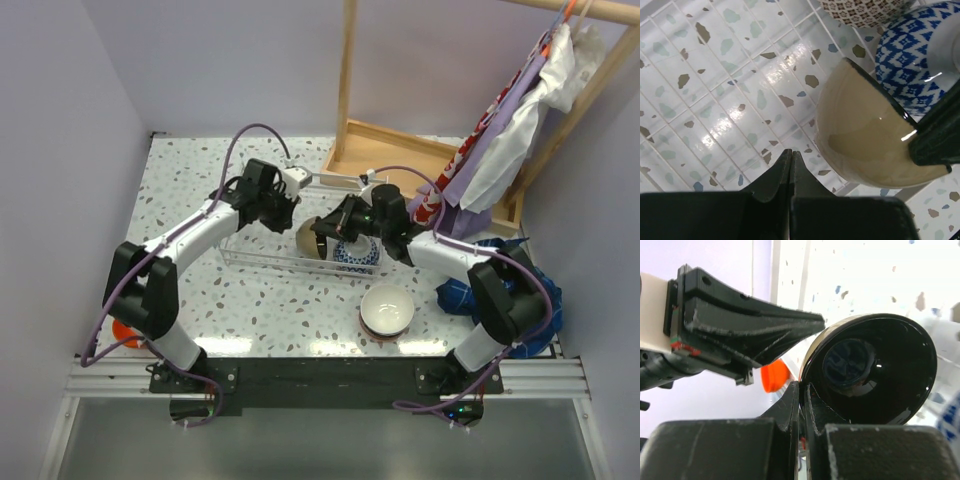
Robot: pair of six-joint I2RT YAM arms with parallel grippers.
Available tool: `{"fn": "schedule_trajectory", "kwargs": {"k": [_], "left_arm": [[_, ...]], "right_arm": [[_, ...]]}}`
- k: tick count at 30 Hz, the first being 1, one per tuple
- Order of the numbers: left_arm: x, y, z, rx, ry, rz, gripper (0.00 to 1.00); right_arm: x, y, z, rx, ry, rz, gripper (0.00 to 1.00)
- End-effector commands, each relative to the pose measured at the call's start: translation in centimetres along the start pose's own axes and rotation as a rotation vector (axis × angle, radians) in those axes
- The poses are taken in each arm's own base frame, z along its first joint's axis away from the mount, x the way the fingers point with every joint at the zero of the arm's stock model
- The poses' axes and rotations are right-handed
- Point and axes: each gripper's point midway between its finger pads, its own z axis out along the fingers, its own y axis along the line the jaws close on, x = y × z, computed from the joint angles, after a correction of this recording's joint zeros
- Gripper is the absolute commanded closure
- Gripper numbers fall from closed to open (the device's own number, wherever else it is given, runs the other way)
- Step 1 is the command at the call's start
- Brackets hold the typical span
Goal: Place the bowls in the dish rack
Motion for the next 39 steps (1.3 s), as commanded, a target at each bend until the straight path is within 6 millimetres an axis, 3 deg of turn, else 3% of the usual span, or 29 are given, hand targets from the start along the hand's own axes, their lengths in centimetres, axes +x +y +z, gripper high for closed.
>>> {"fn": "schedule_trajectory", "kwargs": {"k": [1, 9, 12, 14, 15, 16, 18, 19, 21, 22, 24, 26, 31, 39], "left_arm": [[-0.3, -3.0, -0.5, 0.1, -0.005, 0.063, 1.0], [-1.0, -5.2, 0.4, 0.157, -0.029, 0.075, 1.0], [-1.5, -5.7, 0.5, 0.165, -0.041, 0.089, 1.0], [-1.7, -5.8, 0.7, 0.168, -0.042, 0.092, 1.0], [-1.9, -6.1, 0.6, 0.174, -0.046, 0.095, 1.0], [-2.1, -6.2, 0.6, 0.179, -0.051, 0.099, 1.0], [-2.4, -6.8, 0.7, 0.191, -0.056, 0.106, 1.0], [-2.4, -7.1, 0.7, 0.199, -0.057, 0.113, 1.0], [-2.4, -7.7, 0.7, 0.21, -0.059, 0.12, 1.0], [-2.5, -7.8, 0.8, 0.215, -0.063, 0.122, 1.0], [-2.5, -8.3, 0.8, 0.224, -0.063, 0.126, 1.0], [-2.8, -8.6, 0.8, 0.232, -0.074, 0.129, 1.0], [-3.6, -9.7, 0.9, 0.251, -0.099, 0.134, 1.0], [-4.8, -12.0, 1.6, 0.3, -0.121, 0.147, 1.0]], "right_arm": [[-0.1, -1.4, -1.5, 0.074, 0.017, -0.066, 0.99], [0.3, -3.3, -2.5, 0.134, 0.054, -0.064, 0.99], [0.3, -3.2, -2.5, 0.116, 0.053, -0.057, 1.0], [0.2, -3.2, -2.8, 0.122, 0.051, -0.067, 0.91], [0.0, -2.8, -2.9, 0.118, 0.055, -0.088, 0.75], [0.3, -3.5, -3.3, 0.152, 0.084, -0.127, 0.69], [-0.2, -2.1, -3.7, 0.139, 0.111, -0.208, 0.61], [0.5, -3.1, -4.5, 0.191, 0.164, -0.258, 0.57], [0.2, -2.0, -5.5, 0.199, 0.182, -0.339, 0.54], [0.4, -3.0, -6.5, 0.253, 0.213, -0.396, 0.52], [-0.3, -2.2, -8.0, 0.295, 0.202, -0.477, 0.5], [-0.4, -2.8, -9.5, 0.347, 0.218, -0.566, 0.48], [-1.8, -0.7, -12.3, 0.362, 0.159, -0.733, 0.47], [-2.2, 0.8, -13.7, 0.337, 0.066, -0.767, 0.46]]}}
